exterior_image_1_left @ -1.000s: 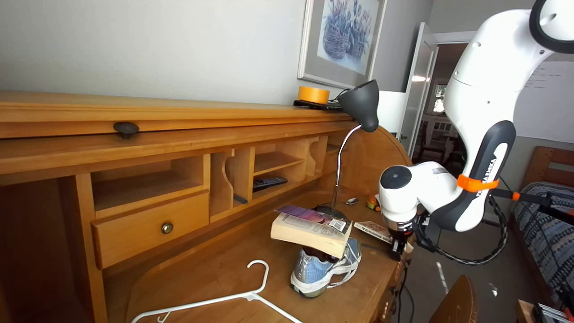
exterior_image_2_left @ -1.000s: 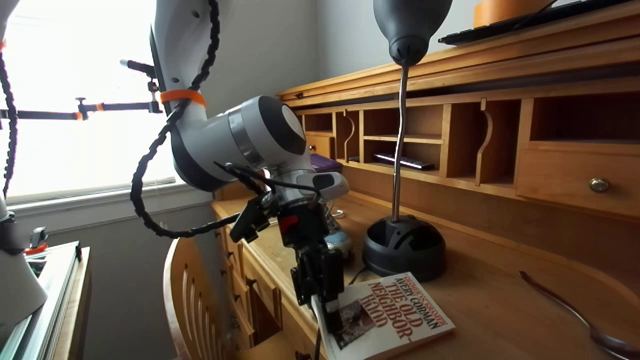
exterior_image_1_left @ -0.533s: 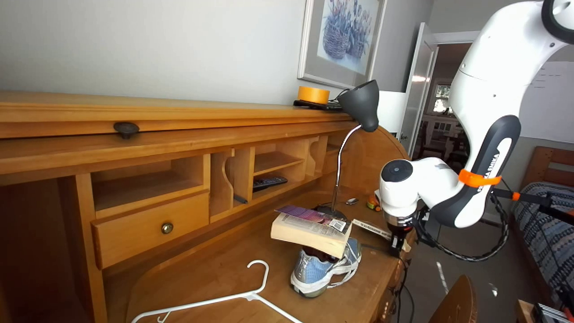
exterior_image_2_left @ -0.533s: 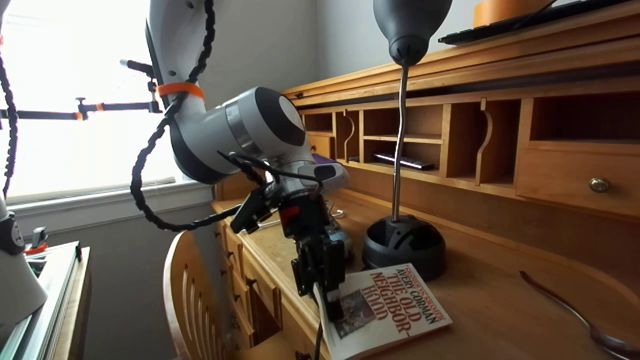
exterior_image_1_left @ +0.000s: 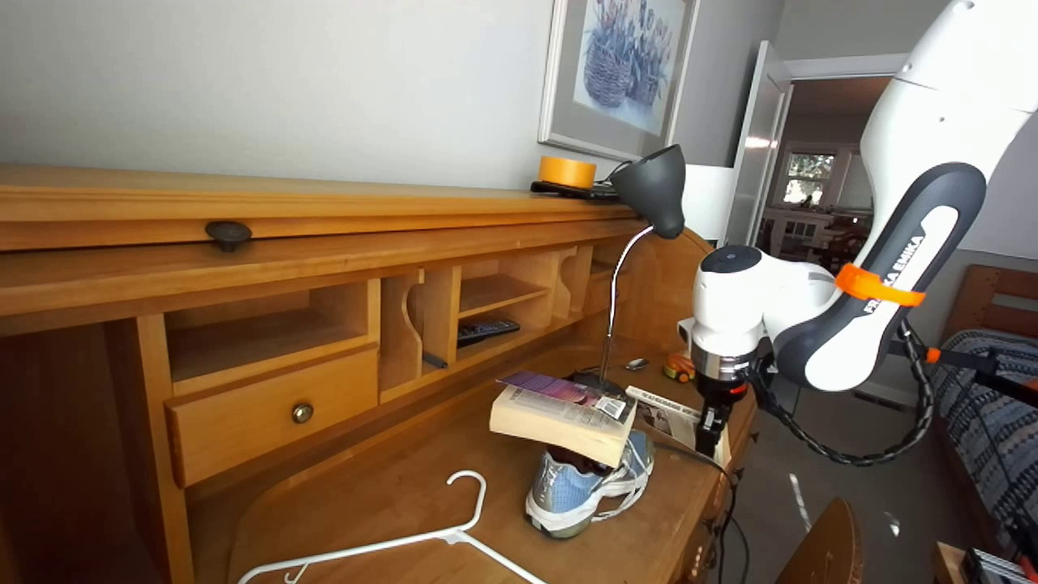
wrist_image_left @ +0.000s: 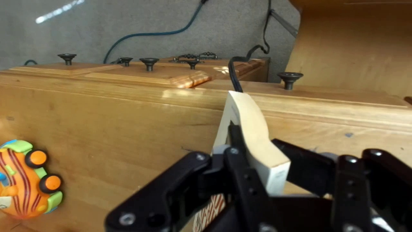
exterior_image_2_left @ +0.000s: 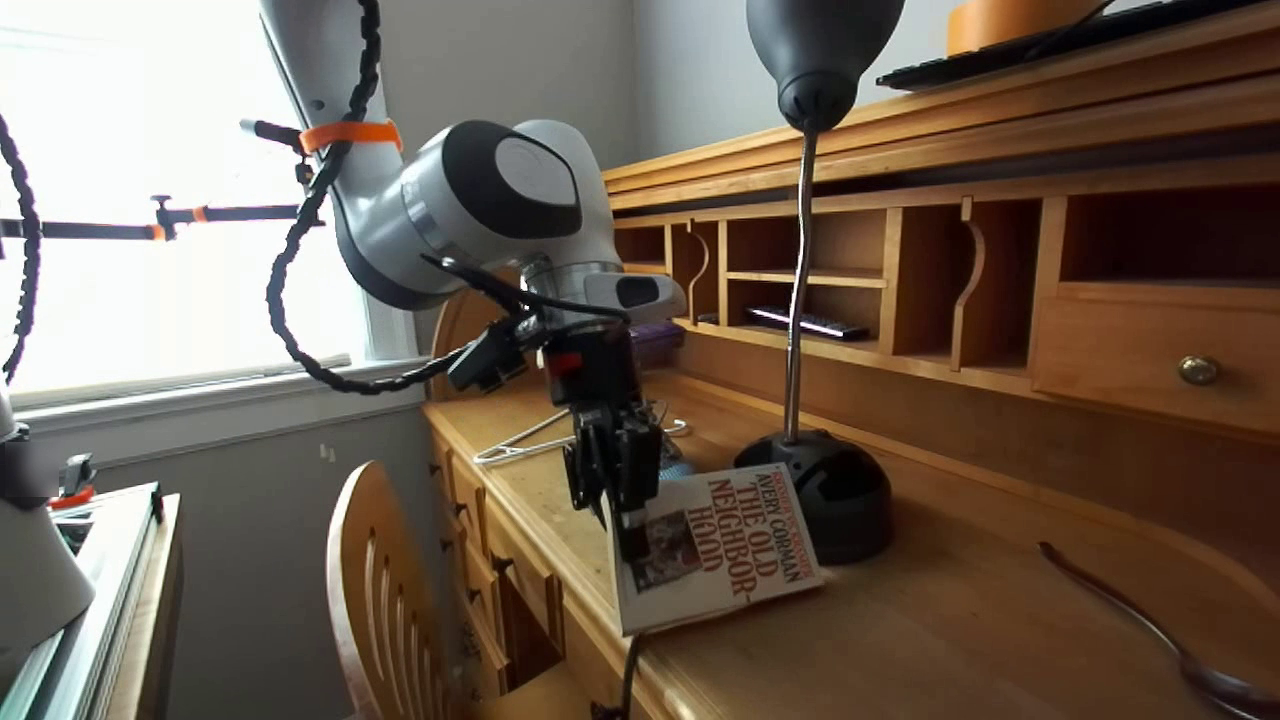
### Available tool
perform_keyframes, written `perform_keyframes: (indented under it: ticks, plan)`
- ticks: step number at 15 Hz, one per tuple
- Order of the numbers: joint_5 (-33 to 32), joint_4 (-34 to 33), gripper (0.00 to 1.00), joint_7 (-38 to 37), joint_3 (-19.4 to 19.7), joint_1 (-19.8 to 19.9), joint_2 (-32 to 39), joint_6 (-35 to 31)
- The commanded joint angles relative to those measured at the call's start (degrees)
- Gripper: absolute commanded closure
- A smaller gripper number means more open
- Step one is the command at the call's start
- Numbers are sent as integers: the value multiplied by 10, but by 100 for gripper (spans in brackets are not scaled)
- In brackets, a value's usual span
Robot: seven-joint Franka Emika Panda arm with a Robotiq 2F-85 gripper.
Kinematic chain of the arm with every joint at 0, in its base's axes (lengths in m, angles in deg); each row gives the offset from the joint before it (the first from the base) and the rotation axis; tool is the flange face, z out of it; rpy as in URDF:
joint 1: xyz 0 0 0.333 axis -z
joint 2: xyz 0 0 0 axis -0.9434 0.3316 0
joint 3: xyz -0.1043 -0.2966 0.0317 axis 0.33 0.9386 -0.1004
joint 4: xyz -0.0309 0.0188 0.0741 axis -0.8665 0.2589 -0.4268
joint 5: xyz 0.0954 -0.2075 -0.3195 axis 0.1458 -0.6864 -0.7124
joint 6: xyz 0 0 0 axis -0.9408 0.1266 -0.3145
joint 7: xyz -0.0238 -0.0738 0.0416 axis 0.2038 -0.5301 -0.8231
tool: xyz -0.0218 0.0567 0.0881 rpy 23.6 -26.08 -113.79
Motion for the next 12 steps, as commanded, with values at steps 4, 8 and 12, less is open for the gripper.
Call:
perform_keyframes:
  ticks: [4, 8, 12]
  plan:
    - [217, 27, 94, 154, -50, 38, -88, 39]
    - [327, 21, 94, 219, -61, 42, -132, 89]
    - [381, 13, 94, 255, -65, 42, -179, 149]
